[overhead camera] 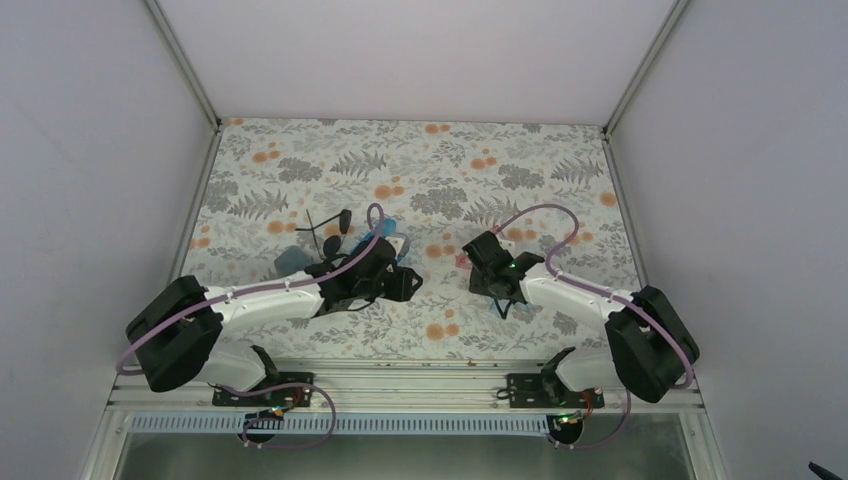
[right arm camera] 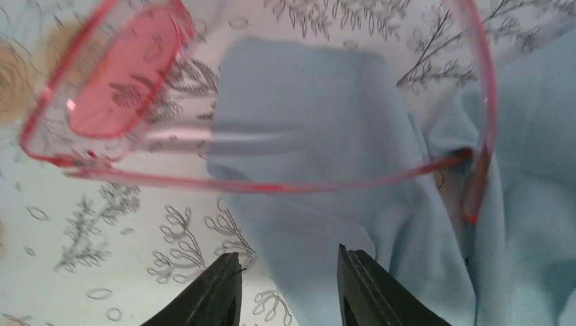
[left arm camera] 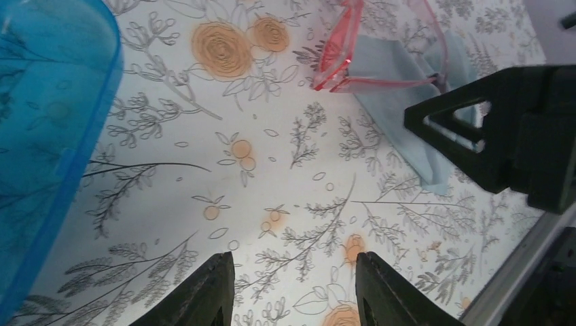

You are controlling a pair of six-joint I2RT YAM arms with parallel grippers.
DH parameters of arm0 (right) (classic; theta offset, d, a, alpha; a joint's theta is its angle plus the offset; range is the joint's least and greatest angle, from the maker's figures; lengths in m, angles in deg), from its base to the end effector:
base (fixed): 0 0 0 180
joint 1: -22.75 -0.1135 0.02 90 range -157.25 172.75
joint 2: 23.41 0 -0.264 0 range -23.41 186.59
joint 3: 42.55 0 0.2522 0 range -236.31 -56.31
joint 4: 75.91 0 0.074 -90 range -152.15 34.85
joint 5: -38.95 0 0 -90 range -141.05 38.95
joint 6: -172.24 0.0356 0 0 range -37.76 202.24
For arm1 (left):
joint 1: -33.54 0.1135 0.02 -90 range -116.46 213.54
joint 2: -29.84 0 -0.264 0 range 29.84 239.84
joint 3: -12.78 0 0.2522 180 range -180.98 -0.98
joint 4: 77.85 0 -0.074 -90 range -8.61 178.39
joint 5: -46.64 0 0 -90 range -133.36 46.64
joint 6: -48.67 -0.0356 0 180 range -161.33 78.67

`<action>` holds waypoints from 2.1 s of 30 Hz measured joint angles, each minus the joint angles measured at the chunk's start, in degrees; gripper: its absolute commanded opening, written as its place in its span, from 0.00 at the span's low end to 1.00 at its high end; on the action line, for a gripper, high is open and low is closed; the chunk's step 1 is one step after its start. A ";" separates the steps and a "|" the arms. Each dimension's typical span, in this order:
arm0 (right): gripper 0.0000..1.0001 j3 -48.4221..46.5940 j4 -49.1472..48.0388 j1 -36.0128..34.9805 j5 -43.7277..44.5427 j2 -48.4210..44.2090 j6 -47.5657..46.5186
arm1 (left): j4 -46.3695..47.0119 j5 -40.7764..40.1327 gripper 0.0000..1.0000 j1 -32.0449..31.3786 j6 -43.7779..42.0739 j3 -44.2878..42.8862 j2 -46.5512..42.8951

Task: Organize the sunglasses
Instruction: Place the sunglasses case at the center of the board, then move the glasses cleaning cloth to the center of the board, then adjust the glasses cleaning cloth at the center of the board.

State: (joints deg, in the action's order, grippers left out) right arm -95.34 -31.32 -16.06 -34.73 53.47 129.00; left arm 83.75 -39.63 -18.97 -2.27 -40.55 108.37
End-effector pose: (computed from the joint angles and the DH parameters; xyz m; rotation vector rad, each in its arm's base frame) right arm 0.1852 0.1361 0.1669 0.2577 2.6661 0.0606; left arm 0.1655 -0.2196 0.1893 0.3270 2.4759 -0.8238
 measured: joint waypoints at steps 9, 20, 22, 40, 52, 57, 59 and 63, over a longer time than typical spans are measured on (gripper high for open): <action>0.06 2.01 -1.66 0.28 -3.72 4.15 -4.04 | 5.73 1.27 0.43 -0.24 2.82 0.59 0.74; 0.04 3.45 -3.85 0.00 -16.55 1.05 -5.38 | 2.03 -2.12 0.43 -1.03 5.38 0.48 0.98; 0.04 3.58 -5.01 -0.66 -21.44 0.09 -5.22 | 1.16 -3.10 0.43 -1.07 6.27 0.50 0.63; 0.31 1.86 -7.52 -8.22 -24.44 -5.51 -2.01 | 3.04 -3.56 0.39 -1.46 10.29 5.29 -3.56; 0.04 3.54 -6.10 -3.56 -21.99 -1.22 -4.04 | 7.28 6.29 0.23 -1.97 3.54 -3.08 11.72; 0.04 4.61 -11.15 -1.01 -26.75 4.39 -5.73 | 8.94 10.49 0.22 -1.99 2.21 -4.26 16.02; 0.04 4.76 -12.92 -0.24 -28.13 4.98 -6.10 | 8.87 12.07 0.22 -2.01 2.05 -4.24 17.05; 0.04 5.27 -14.36 0.76 -29.16 5.20 -6.25 | 8.59 13.55 0.22 -2.34 2.10 -3.21 17.20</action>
State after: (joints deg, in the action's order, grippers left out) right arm -90.07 -45.68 -15.29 -63.89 58.67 122.75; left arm 92.34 -26.08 -21.31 -0.17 -43.76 125.57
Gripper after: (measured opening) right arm 0.039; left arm 0.221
